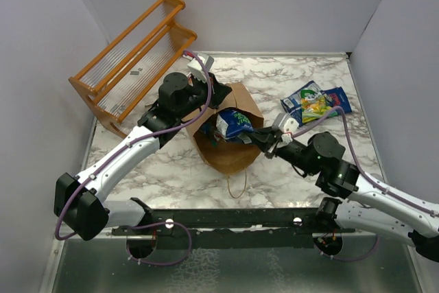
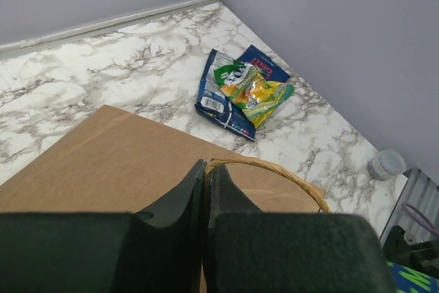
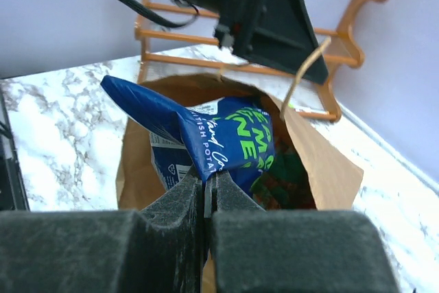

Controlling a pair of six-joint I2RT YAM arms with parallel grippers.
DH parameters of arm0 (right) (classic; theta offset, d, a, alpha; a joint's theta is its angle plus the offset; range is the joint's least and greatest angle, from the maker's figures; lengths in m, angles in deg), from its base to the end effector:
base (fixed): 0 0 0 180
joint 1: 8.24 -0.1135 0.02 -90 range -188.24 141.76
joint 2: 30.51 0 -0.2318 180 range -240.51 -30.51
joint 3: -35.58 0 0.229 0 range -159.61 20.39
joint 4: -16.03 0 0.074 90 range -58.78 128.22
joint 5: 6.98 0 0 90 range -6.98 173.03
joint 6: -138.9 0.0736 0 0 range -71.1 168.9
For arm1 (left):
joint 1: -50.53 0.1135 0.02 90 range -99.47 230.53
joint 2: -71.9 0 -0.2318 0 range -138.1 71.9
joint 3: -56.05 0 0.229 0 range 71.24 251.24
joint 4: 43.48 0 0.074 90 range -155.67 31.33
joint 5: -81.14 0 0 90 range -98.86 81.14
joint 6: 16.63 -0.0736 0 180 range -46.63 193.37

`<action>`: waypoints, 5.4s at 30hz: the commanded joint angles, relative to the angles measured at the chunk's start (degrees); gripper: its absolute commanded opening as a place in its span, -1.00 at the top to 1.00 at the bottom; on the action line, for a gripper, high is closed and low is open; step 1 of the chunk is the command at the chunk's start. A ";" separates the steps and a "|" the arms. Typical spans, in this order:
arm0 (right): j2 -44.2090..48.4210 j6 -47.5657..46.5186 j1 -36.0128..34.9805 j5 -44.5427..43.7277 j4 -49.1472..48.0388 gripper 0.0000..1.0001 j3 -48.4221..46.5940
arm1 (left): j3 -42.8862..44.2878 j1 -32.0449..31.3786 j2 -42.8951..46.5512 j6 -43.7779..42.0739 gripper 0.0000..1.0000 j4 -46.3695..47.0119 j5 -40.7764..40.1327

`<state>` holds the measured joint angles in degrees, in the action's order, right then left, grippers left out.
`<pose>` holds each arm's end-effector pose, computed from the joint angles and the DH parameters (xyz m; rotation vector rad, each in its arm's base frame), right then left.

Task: Take the snacks out of the paper bag
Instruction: Take out the snack from the paper bag, then place the snack at the center of the board, then take out the snack from the paper bag.

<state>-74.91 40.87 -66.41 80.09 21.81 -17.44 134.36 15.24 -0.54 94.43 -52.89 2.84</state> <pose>0.1235 0.1918 0.3173 -0.8154 1.3274 0.6573 0.2556 -0.1992 0.3489 0.3740 1.6710 -0.9105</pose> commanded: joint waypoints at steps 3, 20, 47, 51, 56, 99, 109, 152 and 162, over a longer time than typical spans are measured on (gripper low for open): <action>2.66 -7.04 -0.29 9.40 10.91 0.97 -9.44 | 1.88 -0.33 0.16 -0.38 1.00 0.62 -0.41; 12.10 -8.46 -0.30 -17.36 2.42 0.97 -10.45 | 1.90 -0.49 0.05 -0.49 1.00 0.49 -0.72; -19.18 46.09 38.74 -57.08 22.35 0.94 0.31 | 2.08 -1.19 0.02 -0.43 1.00 0.36 -0.43; -23.38 47.11 41.92 -53.70 19.96 0.93 1.96 | 2.08 -1.27 0.03 -0.52 1.00 0.28 -0.41; -27.55 49.70 43.91 -53.03 19.48 0.70 1.71 | 2.05 -1.32 0.00 -0.92 1.00 0.07 -0.91; -4.76 -4.38 20.95 43.80 -13.91 -0.99 9.36 | 2.41 -1.93 -0.54 -0.26 1.00 -0.15 -0.18; -20.38 -32.91 -1.46 -0.58 -5.58 -0.95 2.96 | 2.54 -2.07 -0.69 -0.58 1.00 -0.47 -0.43; -62.15 -45.55 8.16 -4.59 -19.38 -0.29 -12.24 | 2.44 -2.48 0.86 -0.57 1.00 -0.10 -0.18; -56.31 -43.03 7.93 1.08 -20.31 0.55 -9.41 | 2.46 -2.50 0.38 -0.42 1.00 -0.21 0.07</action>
<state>-134.99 -3.87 -58.37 77.31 4.21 -27.86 135.34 12.90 -1.07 94.01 -54.10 2.45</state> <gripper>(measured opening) 0.258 0.028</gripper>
